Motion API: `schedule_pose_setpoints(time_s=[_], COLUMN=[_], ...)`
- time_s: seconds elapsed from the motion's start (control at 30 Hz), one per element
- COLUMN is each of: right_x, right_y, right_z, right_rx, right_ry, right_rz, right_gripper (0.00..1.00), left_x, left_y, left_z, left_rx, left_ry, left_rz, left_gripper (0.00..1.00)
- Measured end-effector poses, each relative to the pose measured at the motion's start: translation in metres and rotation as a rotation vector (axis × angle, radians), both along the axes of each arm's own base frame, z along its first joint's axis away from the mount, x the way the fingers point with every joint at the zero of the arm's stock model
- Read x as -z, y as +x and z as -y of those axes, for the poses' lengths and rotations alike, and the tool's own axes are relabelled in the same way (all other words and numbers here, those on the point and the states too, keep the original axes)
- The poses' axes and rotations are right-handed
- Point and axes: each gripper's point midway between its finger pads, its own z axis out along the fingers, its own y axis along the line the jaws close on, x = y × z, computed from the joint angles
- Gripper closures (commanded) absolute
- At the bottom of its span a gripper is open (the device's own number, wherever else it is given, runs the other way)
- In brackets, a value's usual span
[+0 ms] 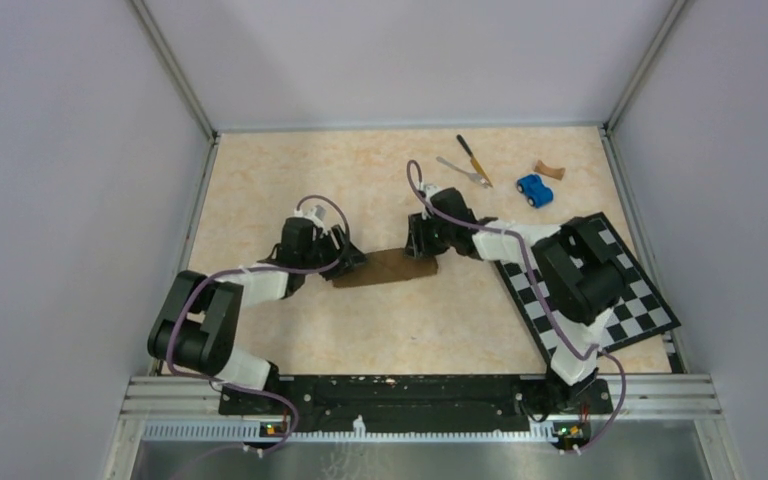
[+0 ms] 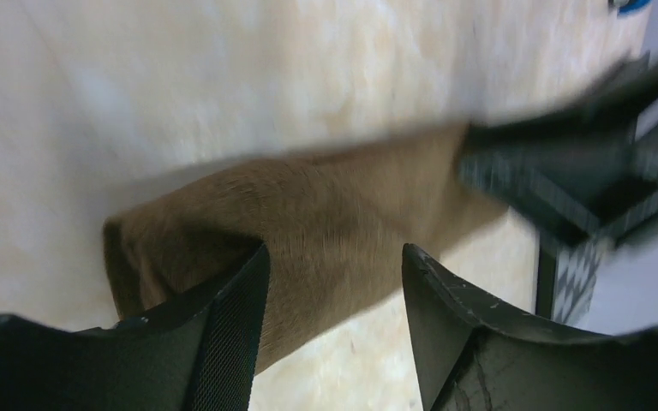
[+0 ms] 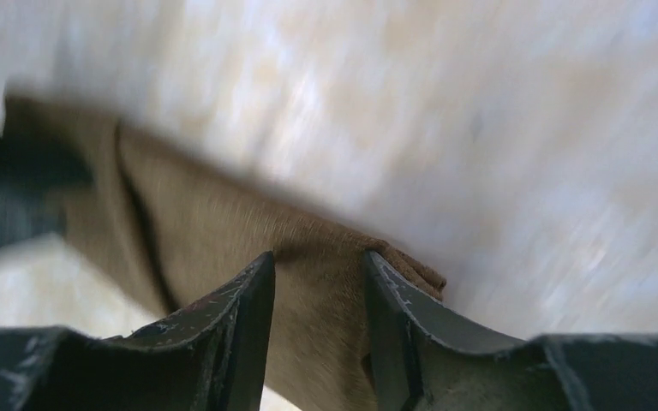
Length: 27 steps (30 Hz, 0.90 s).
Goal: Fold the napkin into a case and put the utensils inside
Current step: Rotate the smaller rectangle-folded napkin at the center of the board.
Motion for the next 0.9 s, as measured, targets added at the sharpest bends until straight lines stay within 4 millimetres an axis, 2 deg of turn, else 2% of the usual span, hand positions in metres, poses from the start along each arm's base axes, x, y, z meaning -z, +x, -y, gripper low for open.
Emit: schedule_pose_setpoints(time_s=[0.1,0.17,0.23,0.33,0.4,0.47,0.57,0.63,0.7,0.73,0.83,0.9], right_x=[-0.003,-0.006,-0.01,-0.026,-0.039,-0.058,-0.086,-0.094,-0.085,-0.073,-0.029,-0.008], right_y=[0.045,0.064,0.076,0.081,0.075,0.058,0.028,0.012,0.0,-0.007,-0.029,-0.038], right_z=[-0.004,-0.007,-0.007,-0.004,0.001,0.011,0.029,0.039,0.048,0.052,0.061,0.061], right_rx=[0.019,0.017,0.01,0.006,0.009,0.016,0.029,0.041,0.058,0.069,0.101,0.111], right_ry=[-0.048,-0.078,-0.111,-0.131,-0.13,-0.111,-0.052,0.011,0.06,0.082,0.115,0.126], right_rz=[0.038,0.049,0.054,0.058,0.06,0.067,0.074,0.066,0.029,-0.009,-0.166,-0.249], right_gripper=[0.56,0.56,0.55,0.5,0.46,0.45,0.45,0.45,0.45,0.46,0.47,0.51], left_x=[0.003,0.002,0.0,-0.007,-0.017,-0.033,-0.062,-0.08,-0.085,-0.081,-0.051,-0.024], left_y=[-0.03,-0.045,-0.061,-0.087,-0.095,-0.093,-0.075,-0.057,-0.04,-0.033,-0.021,-0.026], left_z=[0.014,0.027,0.044,0.064,0.066,0.063,0.06,0.053,0.042,0.037,0.024,0.024], left_rx=[0.044,0.079,0.127,0.205,0.232,0.244,0.249,0.24,0.217,0.212,0.21,0.237], left_ry=[-0.024,-0.041,-0.054,-0.064,-0.065,-0.05,-0.003,0.022,0.044,0.056,0.085,0.09], left_rz=[-0.026,-0.036,-0.049,-0.072,-0.06,-0.02,0.077,0.142,0.175,0.174,0.098,0.024], left_gripper=[0.35,0.34,0.34,0.31,0.29,0.26,0.24,0.23,0.24,0.25,0.28,0.33])
